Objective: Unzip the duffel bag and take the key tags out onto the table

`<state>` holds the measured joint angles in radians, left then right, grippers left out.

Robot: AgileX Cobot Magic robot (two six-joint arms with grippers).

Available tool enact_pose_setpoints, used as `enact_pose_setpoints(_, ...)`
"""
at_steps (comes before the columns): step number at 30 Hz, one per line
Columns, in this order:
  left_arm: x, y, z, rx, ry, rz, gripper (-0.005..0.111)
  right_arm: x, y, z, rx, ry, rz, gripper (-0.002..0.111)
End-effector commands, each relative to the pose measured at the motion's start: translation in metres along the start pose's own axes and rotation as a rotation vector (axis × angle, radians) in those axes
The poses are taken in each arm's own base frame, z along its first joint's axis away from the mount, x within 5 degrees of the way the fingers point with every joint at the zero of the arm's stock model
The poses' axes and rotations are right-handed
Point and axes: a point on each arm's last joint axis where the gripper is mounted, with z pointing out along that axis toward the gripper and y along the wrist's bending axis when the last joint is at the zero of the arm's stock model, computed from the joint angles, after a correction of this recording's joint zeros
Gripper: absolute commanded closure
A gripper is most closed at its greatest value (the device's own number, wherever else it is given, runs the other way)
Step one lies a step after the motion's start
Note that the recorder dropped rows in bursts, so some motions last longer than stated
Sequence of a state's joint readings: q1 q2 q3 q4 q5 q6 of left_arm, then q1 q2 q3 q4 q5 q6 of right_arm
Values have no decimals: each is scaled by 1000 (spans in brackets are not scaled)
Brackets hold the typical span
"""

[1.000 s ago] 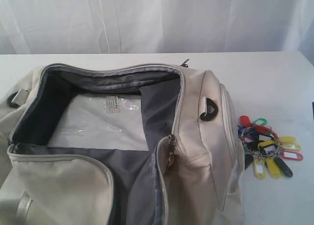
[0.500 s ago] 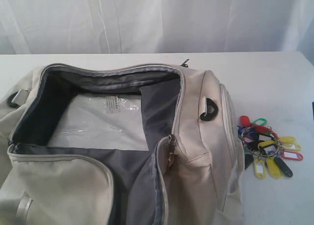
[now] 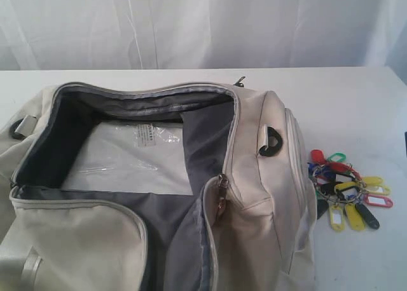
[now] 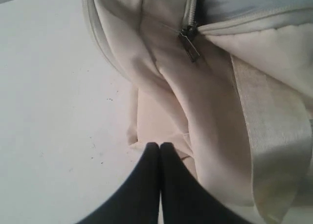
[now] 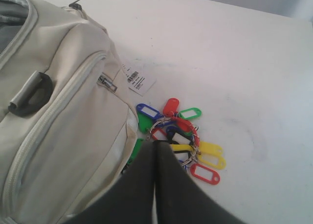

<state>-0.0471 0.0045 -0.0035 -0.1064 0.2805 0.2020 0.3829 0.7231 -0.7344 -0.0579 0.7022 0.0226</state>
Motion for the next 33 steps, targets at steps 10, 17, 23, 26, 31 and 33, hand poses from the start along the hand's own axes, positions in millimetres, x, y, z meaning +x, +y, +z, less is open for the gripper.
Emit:
enact_pose_setpoints(10,0,2,0,-45,-6,-93,107,1,0,0,2,-5,3,108)
enact_pose_setpoints(17,-5,4,0,-64,-61,-92,107,1,0,-1,2,-10,3,108)
enact_pose_setpoints(23,-4,4,0,-63,-59,-92,107,4,-1,-23,4,-97,6,108)
enact_pose_setpoints(26,-4,4,0,-63,-60,-94,107,12,-1,-34,5,-158,7,108)
enact_pose_setpoints(31,-4,4,0,-63,-60,-94,107,41,0,-31,5,-191,7,108)
enact_pose_setpoints(33,-4,4,0,-62,-57,-94,107,56,0,-24,4,-168,6,108)
